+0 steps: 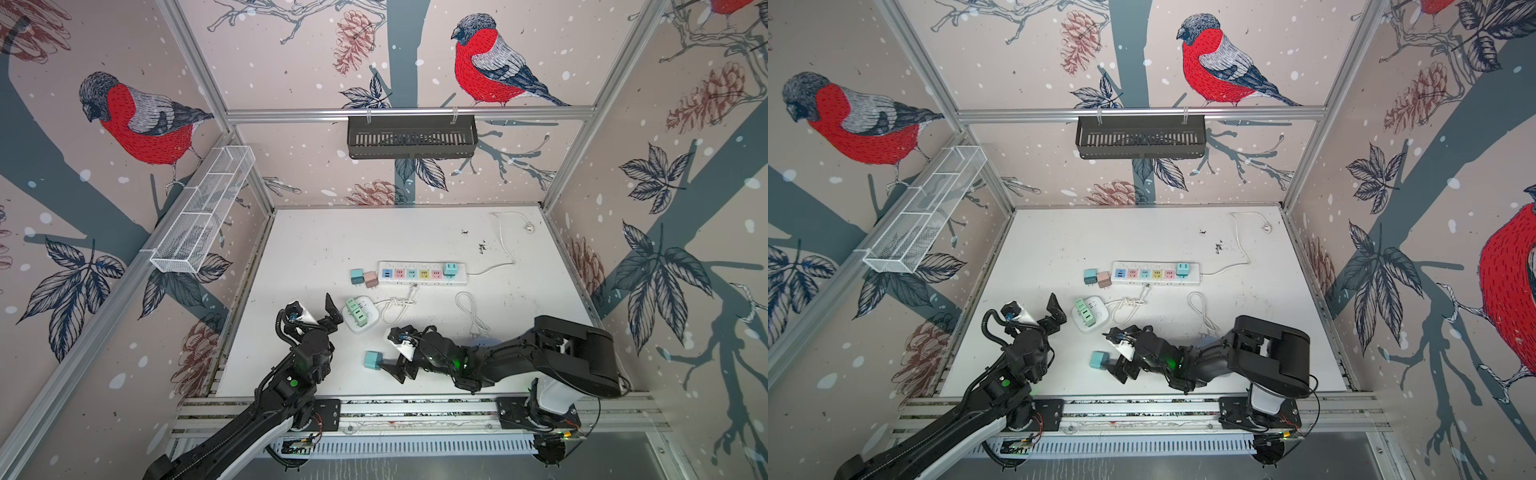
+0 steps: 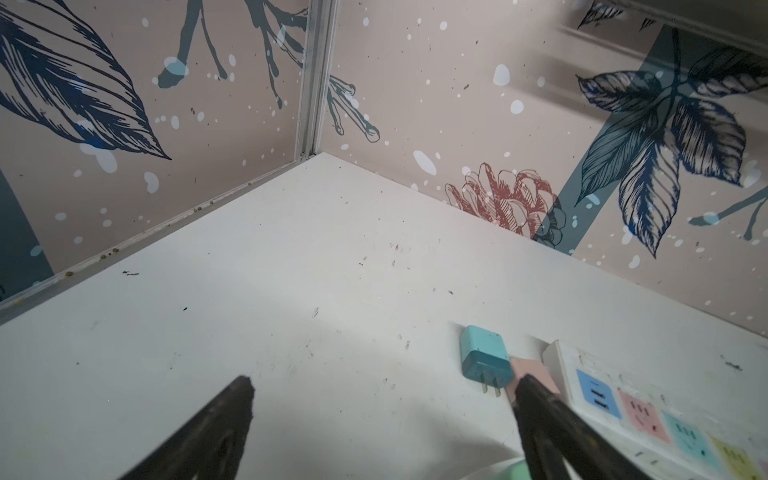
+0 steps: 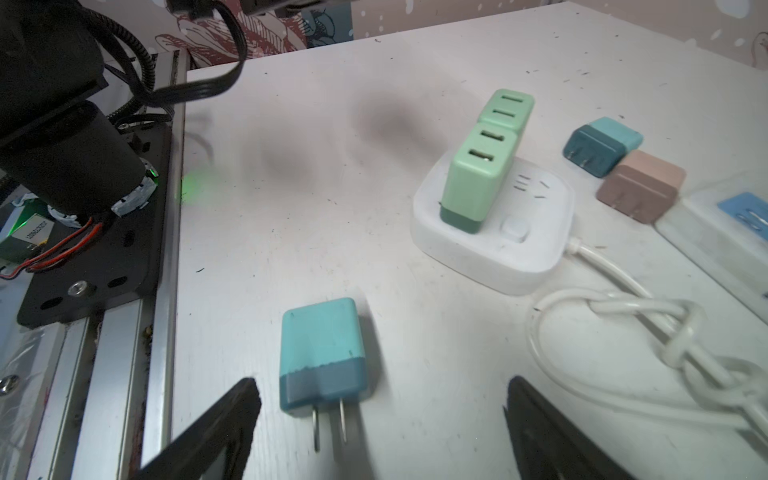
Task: Insert the plug
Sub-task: 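Lower the right gripper onto the second teal adapter and close it, then lift the teal adapter with the right gripper toward the left gripper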
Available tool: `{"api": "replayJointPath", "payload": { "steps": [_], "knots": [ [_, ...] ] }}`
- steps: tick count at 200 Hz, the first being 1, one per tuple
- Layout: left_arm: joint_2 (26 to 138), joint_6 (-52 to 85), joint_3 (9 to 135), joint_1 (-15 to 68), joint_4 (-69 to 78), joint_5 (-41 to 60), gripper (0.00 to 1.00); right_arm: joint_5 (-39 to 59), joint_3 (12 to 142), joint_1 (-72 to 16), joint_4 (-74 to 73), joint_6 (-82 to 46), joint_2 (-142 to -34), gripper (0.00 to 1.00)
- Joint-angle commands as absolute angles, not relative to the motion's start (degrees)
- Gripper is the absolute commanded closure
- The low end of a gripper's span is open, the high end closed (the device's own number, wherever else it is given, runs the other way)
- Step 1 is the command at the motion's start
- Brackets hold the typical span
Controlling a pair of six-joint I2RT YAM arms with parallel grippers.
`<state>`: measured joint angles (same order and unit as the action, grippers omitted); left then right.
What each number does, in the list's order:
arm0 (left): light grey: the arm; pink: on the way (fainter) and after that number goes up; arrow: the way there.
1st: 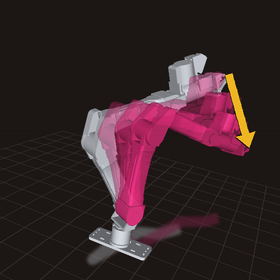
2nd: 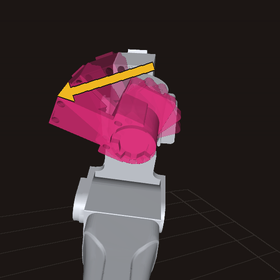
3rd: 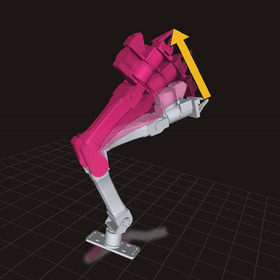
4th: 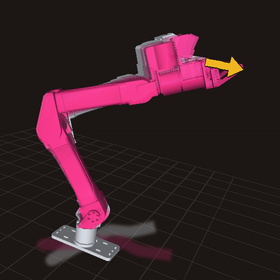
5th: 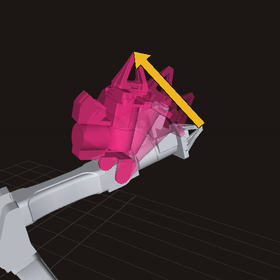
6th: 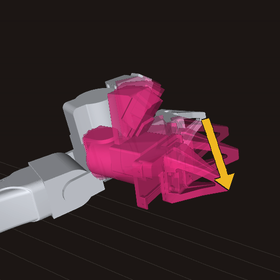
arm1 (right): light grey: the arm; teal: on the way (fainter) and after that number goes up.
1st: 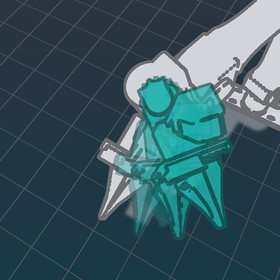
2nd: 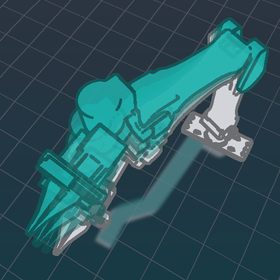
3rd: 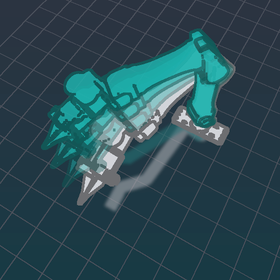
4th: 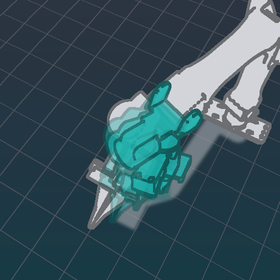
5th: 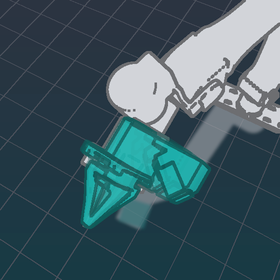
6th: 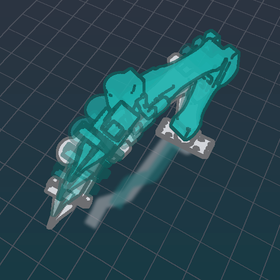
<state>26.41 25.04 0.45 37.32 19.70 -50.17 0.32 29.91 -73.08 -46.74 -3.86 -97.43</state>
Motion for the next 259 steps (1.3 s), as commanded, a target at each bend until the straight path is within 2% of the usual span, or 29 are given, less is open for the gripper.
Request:
{"api": "replayJointPath", "payload": {
  "steps": [1,53,69,103,125,148,167,198,219,259],
  "knots": [
    [26.78,25.59,0.76,37.09,24.87,-51.60,0.03,5.62,32.33,-73.35,-45.54,-2.30,-100.42,0.07],
    [27.25,26.25,0.75,37.09,25.03,-52.09,0.03,5.40,39.10,-73.92,-37.92,-2.15,-107.29,0.09],
    [27.02,26.74,0.71,37.05,24.70,-52.55,0.03,5.40,41.11,-73.93,-35.88,-2.20,-109.14,0.14],
    [26.73,27.08,0.75,37.09,24.43,-53.08,0.03,3.80,43.78,-75.12,-32.80,-1.32,-111.19,0.33],
    [26.89,27.38,0.66,37.09,24.47,-53.26,0.03,3.51,42.71,-75.41,-33.33,-1.65,-110.52,0.33],
    [27.24,27.43,0.82,37.09,24.56,-52.92,0.03,4.13,40.10,-75.26,-35.91,-1.67,-108.98,0.27],
    [27.63,27.59,1.01,37.09,24.43,-52.96,0.03,4.22,39.49,-75.32,-35.99,-1.75,-108.51,0.28],
    [28.03,27.60,1.11,37.09,24.61,-52.92,0.03,3.51,39.06,-75.32,-36.20,-1.92,-109.15,0.40],
    [28.77,27.63,1.26,37.09,24.79,-52.90,0.03,3.16,38.72,-75.29,-36.67,-2.20,-108.45,0.52],
    [30.92,27.89,2.27,37.02,24.54,-52.91,0.03,3.22,36.03,-74.15,-39.34,-1.67,-104.65,0.62]
  ]
}}
